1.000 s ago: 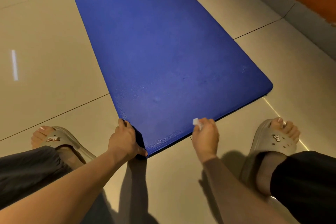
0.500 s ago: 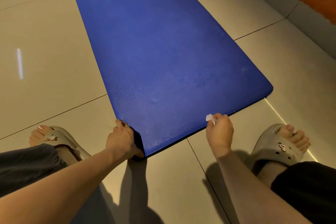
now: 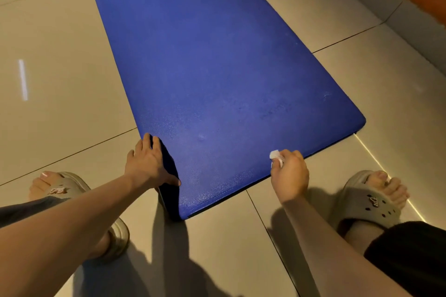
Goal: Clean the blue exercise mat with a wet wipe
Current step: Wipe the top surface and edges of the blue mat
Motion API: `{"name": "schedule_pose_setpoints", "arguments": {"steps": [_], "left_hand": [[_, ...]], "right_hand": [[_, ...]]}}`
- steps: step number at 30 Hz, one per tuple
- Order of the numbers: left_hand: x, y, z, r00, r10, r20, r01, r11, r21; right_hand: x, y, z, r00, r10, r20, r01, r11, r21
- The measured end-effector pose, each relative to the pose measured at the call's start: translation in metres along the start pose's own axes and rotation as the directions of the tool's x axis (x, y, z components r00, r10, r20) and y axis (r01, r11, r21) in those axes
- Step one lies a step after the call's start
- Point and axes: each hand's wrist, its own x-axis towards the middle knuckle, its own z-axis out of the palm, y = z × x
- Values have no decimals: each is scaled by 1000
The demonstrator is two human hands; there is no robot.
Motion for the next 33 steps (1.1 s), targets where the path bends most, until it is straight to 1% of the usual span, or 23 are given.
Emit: {"name": "schedule_pose_setpoints", "arguments": {"steps": [2,3,5,6,8,9,11,13,15,16,17,18,20,21,22,24,27,28,29,31,33], "left_hand": [[3,-1,1,1000,2,21,-2,1000,3],[4,-1,1,1000,6,24,-6,1000,11],[6,1,-1,1000,10,26,-11,1000,29],[7,3,-2,1000,9,29,-10,999,36],[9,5,-3,999,3,50,-6,998,56],[10,6,-3,998,0,60,-4,998,68],[11,9,-5,997,-6,78,-2,996,94],[12,12,-6,995,-20,95,9,993,116],[12,17,-8,993,-41,113,26,991,133],[12,19,-9,992,-49,116,32,989,144],[13,21,-9,992,-55,116,36,987,155],[13,23,-9,991,-59,116,39,985,166],[15,26,-8,991,-73,113,52,982,182],[16,27,-7,990,-83,115,60,980,189],[17,29,-6,989,-90,116,67,979,193],[19,31,-6,988,-102,116,78,977,199],[19,33,-6,987,-110,119,83,973,216],[18,33,-7,987,-110,117,82,972,221],[18,33,-6,987,-110,116,82,972,222],[18,32,-5,988,-104,111,80,976,203],[18,29,-5,991,-90,97,72,982,177]], "right_hand": [[-17,-14,6,999,-15,48,12,998,63],[-30,-23,12,994,-63,93,54,994,94],[-50,-37,21,957,-202,207,187,978,91],[-53,-41,22,936,-263,236,248,965,91],[-36,-40,19,909,-338,243,323,941,99],[-22,-37,16,909,-343,235,332,939,88],[12,-34,3,922,-315,227,321,947,7],[38,-37,-10,899,-334,282,372,924,-90],[44,-39,-18,833,-387,396,473,869,-144],[42,-36,-22,789,-430,440,530,838,-132],[37,-29,-25,736,-491,465,589,804,-83],[30,-20,-29,672,-560,485,652,758,-29],[25,-7,-39,500,-609,616,764,645,18],[28,-3,-40,440,-598,670,796,605,17],[34,-3,-41,419,-582,697,814,581,-4],[47,-7,-34,412,-613,674,828,560,3],[59,-16,-22,338,-703,626,875,480,67],[65,-19,-19,332,-731,597,878,471,89],[73,-27,-17,347,-745,570,867,487,108],[96,-53,-14,412,-743,528,832,543,114],[123,-82,-5,451,-766,459,826,553,112]]}}
